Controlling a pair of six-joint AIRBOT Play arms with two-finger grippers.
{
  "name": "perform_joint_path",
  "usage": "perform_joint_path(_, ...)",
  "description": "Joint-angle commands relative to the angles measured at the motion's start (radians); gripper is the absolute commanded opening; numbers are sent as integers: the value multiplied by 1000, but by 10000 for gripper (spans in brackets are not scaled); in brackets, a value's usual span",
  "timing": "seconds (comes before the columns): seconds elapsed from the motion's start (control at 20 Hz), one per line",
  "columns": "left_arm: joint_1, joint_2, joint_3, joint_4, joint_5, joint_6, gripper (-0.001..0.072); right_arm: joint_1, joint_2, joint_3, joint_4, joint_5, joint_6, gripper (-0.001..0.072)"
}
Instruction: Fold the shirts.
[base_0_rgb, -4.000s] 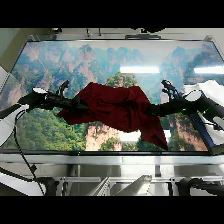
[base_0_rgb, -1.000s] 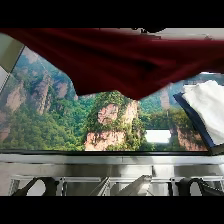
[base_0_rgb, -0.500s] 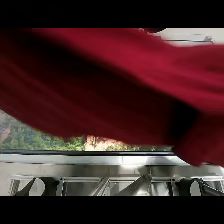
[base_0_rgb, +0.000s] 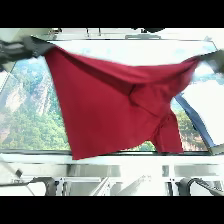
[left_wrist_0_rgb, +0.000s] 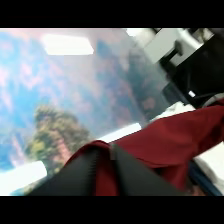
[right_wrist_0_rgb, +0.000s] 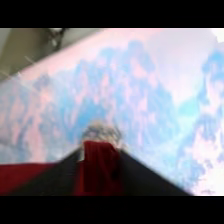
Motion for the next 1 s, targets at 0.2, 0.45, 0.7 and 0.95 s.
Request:
perform_joint_path(0.2, 74, -488, 359, 121, -270, -295, 695, 64, -350, 67, 137, -68, -185, 443)
perform_joint_path(0.45, 117, -337, 156, 269, -480, -378, 519, -46, -232, 67, -88, 202, -105, 409)
perform_joint_path(0.7, 112, 81, -543, 494, -351, -383, 519, -136, -135, -53, -245, 454, -80, 223)
perform_joint_path(0.95, 181, 414, -1051, 578, -118, -459, 519, -164, -77, -200, -241, 374, -88, 224)
